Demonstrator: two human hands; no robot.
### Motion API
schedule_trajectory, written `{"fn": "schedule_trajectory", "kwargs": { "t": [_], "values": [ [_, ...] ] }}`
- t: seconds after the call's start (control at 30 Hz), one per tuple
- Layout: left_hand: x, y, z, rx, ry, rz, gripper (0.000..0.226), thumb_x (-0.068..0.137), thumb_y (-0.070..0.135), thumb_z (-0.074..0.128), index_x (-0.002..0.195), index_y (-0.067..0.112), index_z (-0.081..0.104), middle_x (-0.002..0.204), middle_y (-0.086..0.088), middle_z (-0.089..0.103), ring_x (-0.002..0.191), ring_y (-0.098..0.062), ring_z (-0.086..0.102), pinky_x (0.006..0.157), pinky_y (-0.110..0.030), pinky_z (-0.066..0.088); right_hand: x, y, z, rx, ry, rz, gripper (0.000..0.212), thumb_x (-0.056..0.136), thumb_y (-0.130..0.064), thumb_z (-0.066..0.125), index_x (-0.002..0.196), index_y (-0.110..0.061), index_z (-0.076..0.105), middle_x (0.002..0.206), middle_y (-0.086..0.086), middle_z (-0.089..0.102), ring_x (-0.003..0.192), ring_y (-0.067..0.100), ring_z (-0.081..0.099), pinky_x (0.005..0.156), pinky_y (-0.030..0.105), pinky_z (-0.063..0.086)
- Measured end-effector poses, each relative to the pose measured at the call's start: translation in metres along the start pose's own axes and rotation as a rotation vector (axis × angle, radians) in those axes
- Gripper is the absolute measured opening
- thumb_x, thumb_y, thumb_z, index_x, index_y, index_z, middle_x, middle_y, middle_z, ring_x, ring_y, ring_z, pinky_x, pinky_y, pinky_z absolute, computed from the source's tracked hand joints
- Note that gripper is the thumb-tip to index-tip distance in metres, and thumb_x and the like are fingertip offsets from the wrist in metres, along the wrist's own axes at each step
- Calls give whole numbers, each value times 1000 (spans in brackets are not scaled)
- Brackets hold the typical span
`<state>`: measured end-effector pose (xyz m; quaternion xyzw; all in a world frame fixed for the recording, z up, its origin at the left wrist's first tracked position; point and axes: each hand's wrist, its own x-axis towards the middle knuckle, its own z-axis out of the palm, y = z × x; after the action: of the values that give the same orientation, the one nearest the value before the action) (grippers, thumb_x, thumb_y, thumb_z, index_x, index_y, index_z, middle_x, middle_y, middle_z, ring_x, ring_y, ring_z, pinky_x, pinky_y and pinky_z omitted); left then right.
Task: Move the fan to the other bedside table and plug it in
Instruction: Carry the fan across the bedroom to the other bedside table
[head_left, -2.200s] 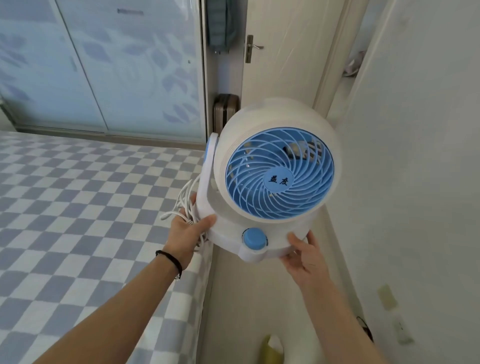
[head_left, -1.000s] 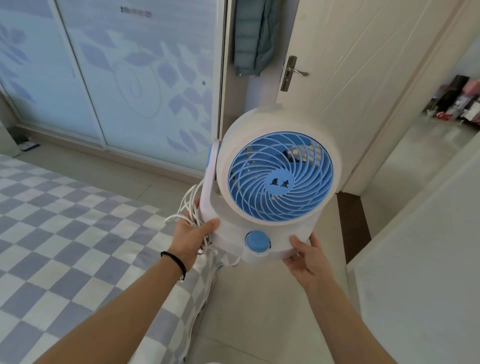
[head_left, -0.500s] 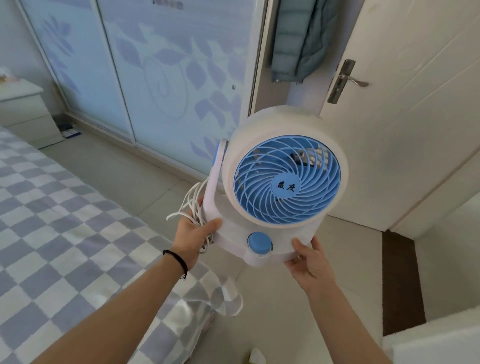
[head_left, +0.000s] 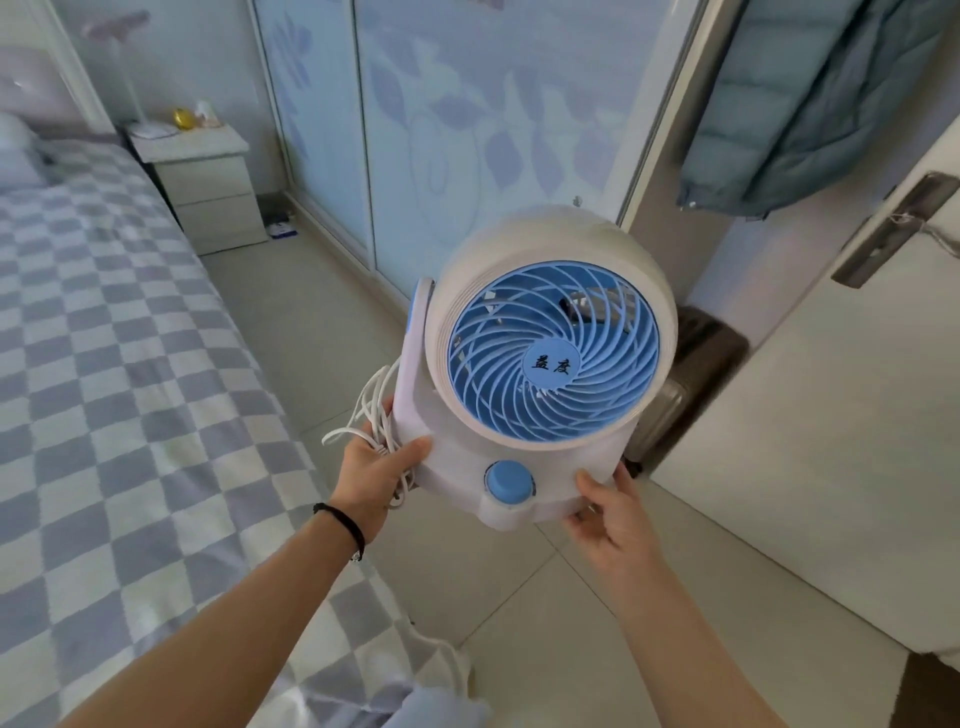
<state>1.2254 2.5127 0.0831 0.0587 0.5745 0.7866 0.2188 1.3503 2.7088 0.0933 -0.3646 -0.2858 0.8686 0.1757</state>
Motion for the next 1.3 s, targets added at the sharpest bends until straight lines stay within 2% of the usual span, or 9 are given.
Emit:
{"fn": "schedule_trajectory", "kwargs": {
  "t": [0.13, 0.33, 0.47, 0.63, 0.83, 0.93, 1.07, 1.17, 1.3],
  "values": [
    [52, -1, 0, -21, 69, 21, 51, 62, 10, 69, 106, 32, 58, 90, 4, 71, 78, -14, 68, 61, -33, 58, 60, -11, 32, -75, -45, 32, 60, 81, 12, 55, 134, -18, 50, 104, 7, 66, 93, 24, 62, 67, 35, 58],
    [147, 12, -3, -82, 163, 35, 47, 64, 8, 66, 105, 30, 57, 89, 4, 70, 75, -11, 69, 59, -30, 58, 161, -34, 98, -202, -77, 79, 59, 83, 9, 55, 135, -17, 47, 107, 9, 64, 94, 25, 62, 72, 40, 57],
    [210, 34, -11, -97, 205, 59, 48, 69, 1, 68, 108, 26, 56, 92, -1, 69, 79, -17, 66, 58, -30, 57, 217, -43, 148, -196, -114, 117, 55, 83, 9, 55, 130, -18, 49, 102, 10, 65, 91, 25, 62, 63, 38, 59],
    [264, 58, -23, -90, 262, 86, 52, 64, 7, 65, 111, 25, 56, 86, 4, 70, 71, -10, 69, 55, -27, 56, 267, -49, 205, -219, -150, 160, 53, 84, 9, 55, 128, -20, 49, 105, 11, 62, 91, 25, 61, 70, 42, 56],
    [323, 74, -44, -93, 347, 136, 50, 64, 7, 66, 106, 32, 58, 86, 7, 72, 77, -12, 68, 62, -31, 58, 327, -50, 265, -278, -246, 225, 53, 84, 9, 54, 130, -18, 47, 107, 12, 62, 95, 28, 61, 69, 42, 56],
    [356, 78, -51, -111, 393, 147, 60, 56, 14, 74, 112, 29, 57, 92, 2, 71, 80, -16, 68, 63, -33, 58, 364, -51, 294, -320, -285, 262, 52, 84, 9, 54, 128, -19, 48, 106, 12, 62, 94, 28, 61, 71, 42, 56],
    [409, 84, -55, -98, 491, 152, 59, 61, 10, 70, 116, 26, 56, 84, 6, 72, 78, -19, 63, 62, -33, 54, 420, -56, 334, -357, -321, 293, 55, 84, 9, 54, 131, -19, 47, 116, 15, 61, 95, 29, 61, 83, 47, 54],
    [452, 93, -56, -106, 522, 165, 56, 66, 7, 68, 118, 23, 55, 91, 0, 69, 82, -22, 62, 63, -33, 55, 462, -62, 370, -389, -330, 316, 59, 84, 10, 54, 135, -18, 45, 129, 19, 57, 100, 31, 60, 97, 53, 46],
    [499, 107, -61, -125, 577, 182, 46, 68, 2, 68, 103, 30, 59, 82, 7, 73, 76, -15, 68, 60, -30, 58, 507, -66, 414, -419, -361, 349, 61, 83, 10, 54, 136, -18, 44, 131, 19, 55, 96, 30, 60, 94, 51, 47]
  ]
}}
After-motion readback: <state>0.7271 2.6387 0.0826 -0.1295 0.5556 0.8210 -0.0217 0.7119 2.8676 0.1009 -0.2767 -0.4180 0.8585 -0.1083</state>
